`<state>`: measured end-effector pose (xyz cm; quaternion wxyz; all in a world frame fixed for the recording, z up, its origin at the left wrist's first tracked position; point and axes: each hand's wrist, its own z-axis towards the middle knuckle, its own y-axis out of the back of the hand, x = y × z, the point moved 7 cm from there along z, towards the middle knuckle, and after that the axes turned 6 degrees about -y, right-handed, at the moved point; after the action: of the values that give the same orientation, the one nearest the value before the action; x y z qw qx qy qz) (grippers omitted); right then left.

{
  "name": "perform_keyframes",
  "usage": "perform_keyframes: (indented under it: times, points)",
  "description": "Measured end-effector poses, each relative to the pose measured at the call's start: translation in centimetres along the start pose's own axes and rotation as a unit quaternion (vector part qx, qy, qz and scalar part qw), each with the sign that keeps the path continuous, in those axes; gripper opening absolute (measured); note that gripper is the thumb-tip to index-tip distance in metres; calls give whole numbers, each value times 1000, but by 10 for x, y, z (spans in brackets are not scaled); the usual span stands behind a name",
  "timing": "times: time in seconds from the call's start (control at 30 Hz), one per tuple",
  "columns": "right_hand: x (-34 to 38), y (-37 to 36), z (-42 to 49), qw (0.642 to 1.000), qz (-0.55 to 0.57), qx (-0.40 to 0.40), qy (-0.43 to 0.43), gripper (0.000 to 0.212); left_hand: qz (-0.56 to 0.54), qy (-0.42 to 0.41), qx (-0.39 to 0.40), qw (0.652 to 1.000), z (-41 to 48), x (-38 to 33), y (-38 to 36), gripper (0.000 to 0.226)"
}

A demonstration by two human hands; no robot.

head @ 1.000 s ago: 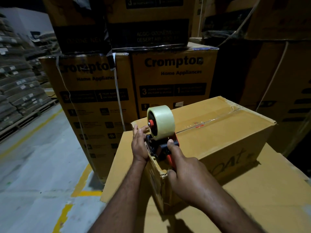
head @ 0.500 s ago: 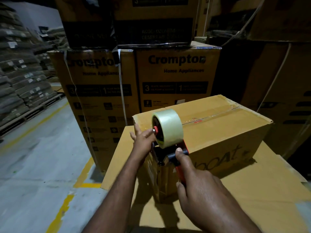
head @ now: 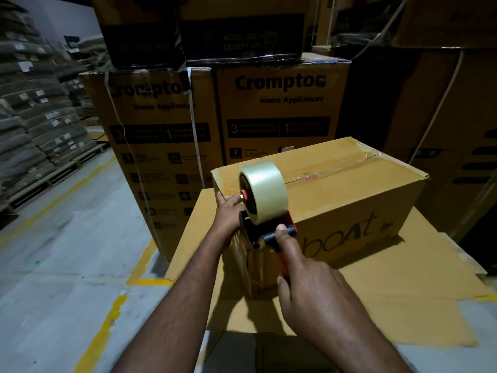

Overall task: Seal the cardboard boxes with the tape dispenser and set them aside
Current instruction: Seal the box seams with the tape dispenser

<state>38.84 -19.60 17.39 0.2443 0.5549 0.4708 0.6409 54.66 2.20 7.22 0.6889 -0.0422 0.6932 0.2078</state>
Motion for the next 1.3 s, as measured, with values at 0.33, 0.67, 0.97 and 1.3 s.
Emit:
perform_keyframes:
  times: [0.33,0.67,0.97,1.3]
  points:
    - [-18,-9,-23,1000,2,-1,-3,84,240,-70,-5,968,0,-17,4,37]
    - [-12,-19,-30,999,-38,4,-3,92,301,-161,-14,940,-16,-46,13,33]
    - [-24,-19,-32,999,4,-49,-13,80,127,-214,170,954,-60,-17,4,38]
    - [-42,-27,-41,996,55,-69,-28,70,189,-260,169,932,-67,-26,-1,28]
